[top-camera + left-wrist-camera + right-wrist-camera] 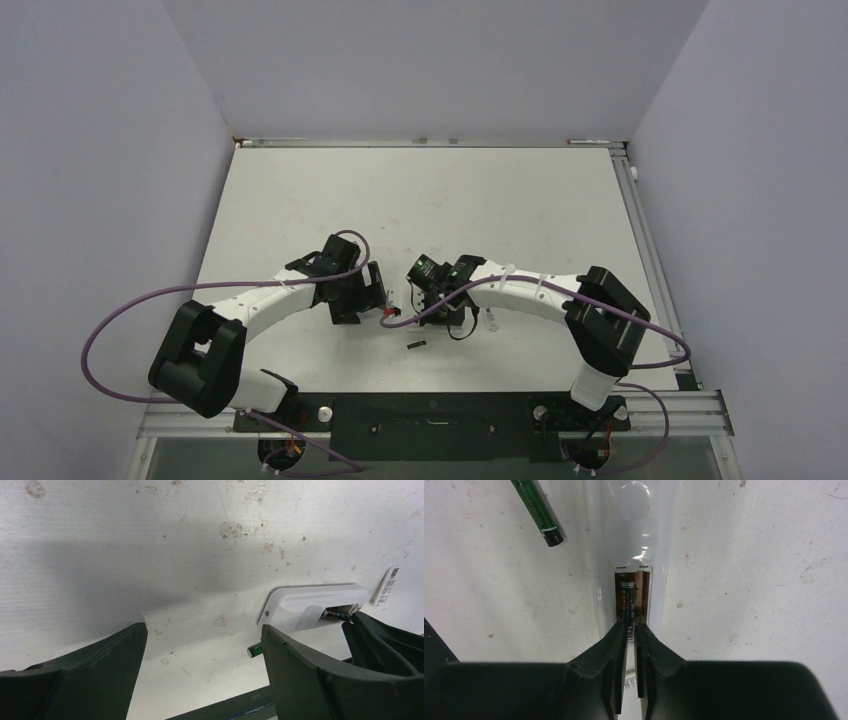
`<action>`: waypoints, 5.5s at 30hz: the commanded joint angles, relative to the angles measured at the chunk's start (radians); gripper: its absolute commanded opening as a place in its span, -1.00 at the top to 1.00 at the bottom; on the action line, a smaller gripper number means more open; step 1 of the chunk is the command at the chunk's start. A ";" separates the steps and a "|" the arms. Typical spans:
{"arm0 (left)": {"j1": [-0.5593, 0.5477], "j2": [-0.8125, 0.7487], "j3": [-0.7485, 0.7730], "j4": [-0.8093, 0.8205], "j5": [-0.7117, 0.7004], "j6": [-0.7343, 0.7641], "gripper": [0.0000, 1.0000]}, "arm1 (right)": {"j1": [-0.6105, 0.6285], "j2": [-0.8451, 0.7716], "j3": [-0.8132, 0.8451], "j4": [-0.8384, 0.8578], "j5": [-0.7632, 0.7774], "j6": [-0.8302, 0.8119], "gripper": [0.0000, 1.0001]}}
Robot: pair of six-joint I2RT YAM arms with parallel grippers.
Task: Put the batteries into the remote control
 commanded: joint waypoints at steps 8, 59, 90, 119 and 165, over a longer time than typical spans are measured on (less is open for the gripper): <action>0.010 -0.016 0.002 0.022 0.009 0.019 -0.64 | 0.003 0.018 0.049 0.011 -0.021 -0.039 0.72; 0.011 -0.012 -0.007 0.019 0.024 0.031 -0.64 | -0.035 0.061 0.054 0.002 -0.145 -0.017 0.41; 0.012 -0.012 -0.011 0.029 0.029 0.030 -0.64 | -0.026 0.058 0.033 0.013 -0.144 -0.004 0.56; 0.009 0.010 0.000 0.037 0.047 0.033 -0.64 | -0.027 -0.069 0.031 0.082 0.003 0.036 0.39; -0.110 -0.005 -0.017 0.059 0.036 -0.064 -0.64 | -0.066 -0.230 -0.161 0.305 0.030 0.867 0.83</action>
